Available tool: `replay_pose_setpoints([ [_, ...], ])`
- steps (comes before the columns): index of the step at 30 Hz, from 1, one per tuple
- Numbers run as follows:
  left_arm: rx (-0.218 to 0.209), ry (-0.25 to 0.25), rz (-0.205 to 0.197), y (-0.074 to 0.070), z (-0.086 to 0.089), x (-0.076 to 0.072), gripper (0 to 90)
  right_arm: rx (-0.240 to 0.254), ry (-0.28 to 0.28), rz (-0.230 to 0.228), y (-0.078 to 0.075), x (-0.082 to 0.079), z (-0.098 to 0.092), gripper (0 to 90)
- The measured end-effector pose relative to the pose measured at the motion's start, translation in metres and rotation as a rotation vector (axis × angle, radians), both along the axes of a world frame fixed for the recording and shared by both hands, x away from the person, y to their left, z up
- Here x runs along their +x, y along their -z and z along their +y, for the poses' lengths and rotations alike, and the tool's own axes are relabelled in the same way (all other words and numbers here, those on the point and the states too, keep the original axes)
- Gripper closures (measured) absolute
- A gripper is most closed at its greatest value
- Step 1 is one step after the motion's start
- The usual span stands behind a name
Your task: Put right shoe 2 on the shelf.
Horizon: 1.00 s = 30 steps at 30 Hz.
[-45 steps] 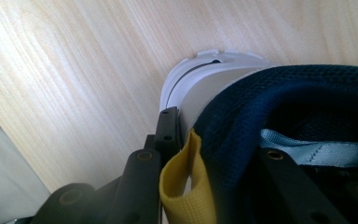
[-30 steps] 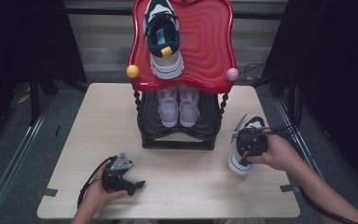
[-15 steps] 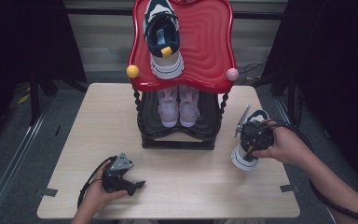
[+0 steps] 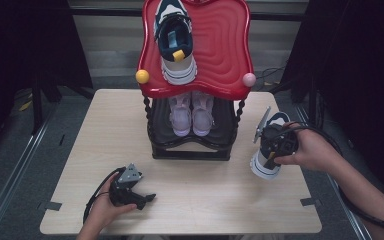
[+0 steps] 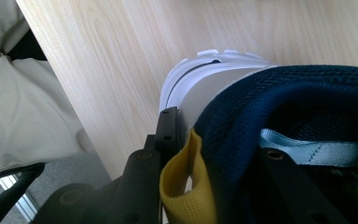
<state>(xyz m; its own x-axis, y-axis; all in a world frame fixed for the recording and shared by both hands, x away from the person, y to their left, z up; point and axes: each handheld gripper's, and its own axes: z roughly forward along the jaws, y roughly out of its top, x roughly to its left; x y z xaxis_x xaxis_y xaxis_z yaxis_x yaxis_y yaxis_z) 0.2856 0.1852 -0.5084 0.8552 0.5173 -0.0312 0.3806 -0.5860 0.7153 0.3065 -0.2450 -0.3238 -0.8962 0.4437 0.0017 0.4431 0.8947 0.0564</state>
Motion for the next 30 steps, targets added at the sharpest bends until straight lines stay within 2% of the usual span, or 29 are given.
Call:
replay_pose_setpoints([
  [7,0.001,-0.001,0.001,0.0,0.0,0.0,7.3,0.019,-0.01,-0.015,-0.023,0.0,-0.001,71.3],
  [10,0.001,-0.001,-0.001,0.0,0.0,0.0,7.3,0.008,-0.011,-0.023,-0.033,-0.001,0.0,71.3],
  [17,0.0,0.0,-0.001,0.0,0.0,0.0,7.3,0.014,-0.04,-0.057,-0.064,-0.003,0.003,71.3],
  [24,0.008,0.007,0.005,0.0,0.001,0.0,7.1,-0.005,-0.069,-0.078,-0.097,-0.004,0.008,71.3],
  [30,0.006,0.006,0.002,0.0,0.0,0.0,7.1,-0.01,-0.084,-0.104,-0.131,-0.008,0.013,71.3],
])
